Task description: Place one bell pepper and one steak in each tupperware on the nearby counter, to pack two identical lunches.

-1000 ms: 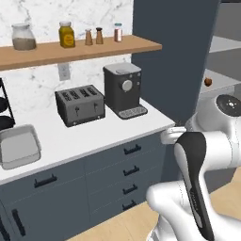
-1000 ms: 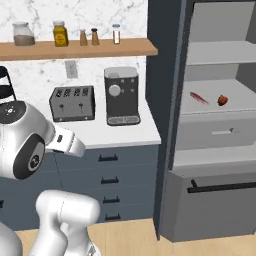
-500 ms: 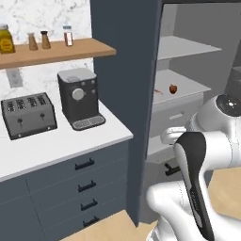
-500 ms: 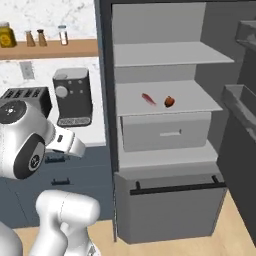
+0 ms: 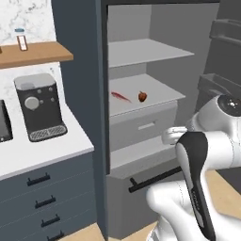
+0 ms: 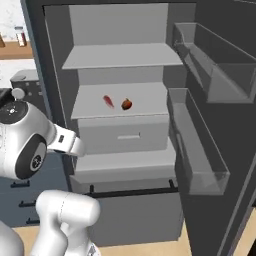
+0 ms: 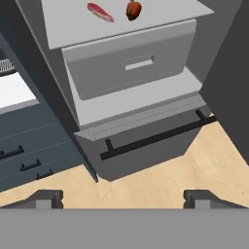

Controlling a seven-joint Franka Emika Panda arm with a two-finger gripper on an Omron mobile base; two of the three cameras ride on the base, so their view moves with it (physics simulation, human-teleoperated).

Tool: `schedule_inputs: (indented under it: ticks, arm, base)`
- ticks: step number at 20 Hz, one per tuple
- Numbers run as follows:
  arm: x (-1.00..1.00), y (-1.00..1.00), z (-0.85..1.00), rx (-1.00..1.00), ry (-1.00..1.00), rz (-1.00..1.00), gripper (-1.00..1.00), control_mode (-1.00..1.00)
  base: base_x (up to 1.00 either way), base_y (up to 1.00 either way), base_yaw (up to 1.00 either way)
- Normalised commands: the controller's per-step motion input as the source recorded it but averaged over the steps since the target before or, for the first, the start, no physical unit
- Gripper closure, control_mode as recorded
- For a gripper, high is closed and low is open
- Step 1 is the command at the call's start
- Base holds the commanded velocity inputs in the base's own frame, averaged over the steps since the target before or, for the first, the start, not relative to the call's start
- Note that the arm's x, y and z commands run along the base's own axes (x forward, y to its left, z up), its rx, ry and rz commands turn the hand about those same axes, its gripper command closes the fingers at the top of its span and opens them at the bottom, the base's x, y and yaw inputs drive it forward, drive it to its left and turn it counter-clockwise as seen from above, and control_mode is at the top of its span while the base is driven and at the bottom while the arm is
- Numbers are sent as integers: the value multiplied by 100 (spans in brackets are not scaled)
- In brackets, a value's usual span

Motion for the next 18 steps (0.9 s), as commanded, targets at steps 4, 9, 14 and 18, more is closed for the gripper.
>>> schedule_inputs:
  ticks: [4, 9, 14, 18]
  arm:
    - [0, 0, 0, 0, 0, 0, -100, 100]
    - [0, 0, 0, 0, 0, 0, -100, 100]
    - [0, 0, 0, 0, 0, 0, -100, 100]
    - [0, 0, 0, 0, 0, 0, -100, 100]
  base:
    - [47, -9, 8]
    - [51, 0, 4]
    - [33, -39, 0]
    - [26, -34, 0]
